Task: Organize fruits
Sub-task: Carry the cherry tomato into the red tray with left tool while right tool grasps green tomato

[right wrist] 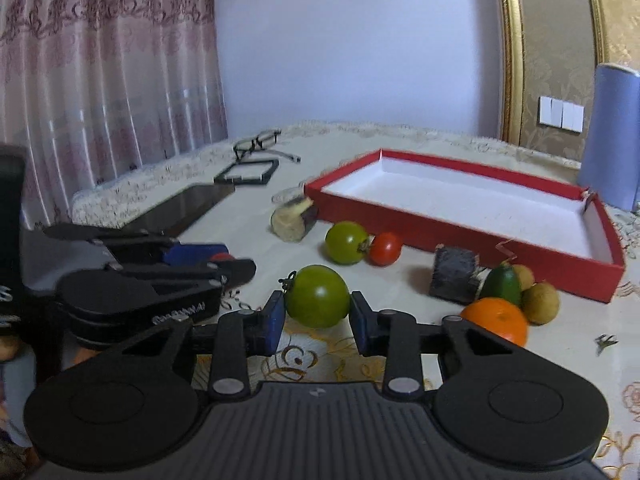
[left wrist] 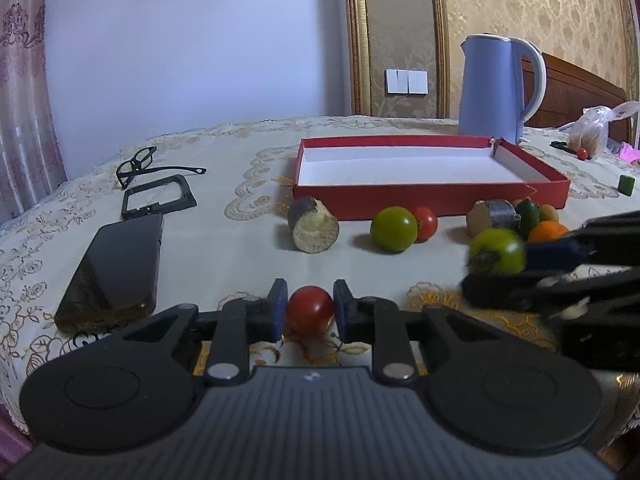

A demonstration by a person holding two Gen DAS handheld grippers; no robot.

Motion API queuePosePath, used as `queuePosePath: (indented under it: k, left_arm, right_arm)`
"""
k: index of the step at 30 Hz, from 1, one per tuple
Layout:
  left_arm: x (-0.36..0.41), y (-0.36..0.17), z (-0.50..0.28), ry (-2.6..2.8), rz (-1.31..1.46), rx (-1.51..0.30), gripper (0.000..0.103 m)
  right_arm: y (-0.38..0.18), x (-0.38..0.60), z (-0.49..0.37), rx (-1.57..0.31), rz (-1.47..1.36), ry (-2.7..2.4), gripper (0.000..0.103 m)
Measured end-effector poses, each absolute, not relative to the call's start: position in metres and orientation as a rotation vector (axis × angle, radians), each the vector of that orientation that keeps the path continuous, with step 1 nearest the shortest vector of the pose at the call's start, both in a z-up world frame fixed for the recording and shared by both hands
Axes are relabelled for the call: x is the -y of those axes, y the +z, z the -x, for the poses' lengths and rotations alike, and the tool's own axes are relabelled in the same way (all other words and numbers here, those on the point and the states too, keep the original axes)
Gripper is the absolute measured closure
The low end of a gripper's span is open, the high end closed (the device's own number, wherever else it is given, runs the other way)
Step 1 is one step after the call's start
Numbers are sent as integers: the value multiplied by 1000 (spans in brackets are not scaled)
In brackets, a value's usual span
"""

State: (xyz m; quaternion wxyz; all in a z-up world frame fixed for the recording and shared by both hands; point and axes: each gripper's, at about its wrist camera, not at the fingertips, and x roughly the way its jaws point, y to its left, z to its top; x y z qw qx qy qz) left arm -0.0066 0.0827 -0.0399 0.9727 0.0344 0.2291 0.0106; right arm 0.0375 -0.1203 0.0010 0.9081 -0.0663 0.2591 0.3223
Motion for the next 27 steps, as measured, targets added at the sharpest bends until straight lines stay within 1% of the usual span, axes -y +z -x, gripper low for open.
queuePosePath:
  k: [7, 12, 16, 20, 27]
  left_arm:
    - [-73, -10, -14, -7, -93, -400, 81]
    - [-65, 19, -55, -42, -83, -381, 81]
    - [-50, 34, -98, -70, -88, -406, 81]
    - [-30, 36, -150, -56, -121, -455, 81]
    - [-14, 20, -226, 1, -136, -553, 81]
  right_arm:
    - [25, 159, -41, -452, 75, 596, 69]
    - [31, 186, -55, -428, 28, 524, 69]
    - [30, 203, -61, -414, -13, 486, 69]
    - [27, 212, -64, -410, -41, 473, 69]
    - [26, 222, -59, -400, -61, 467, 69]
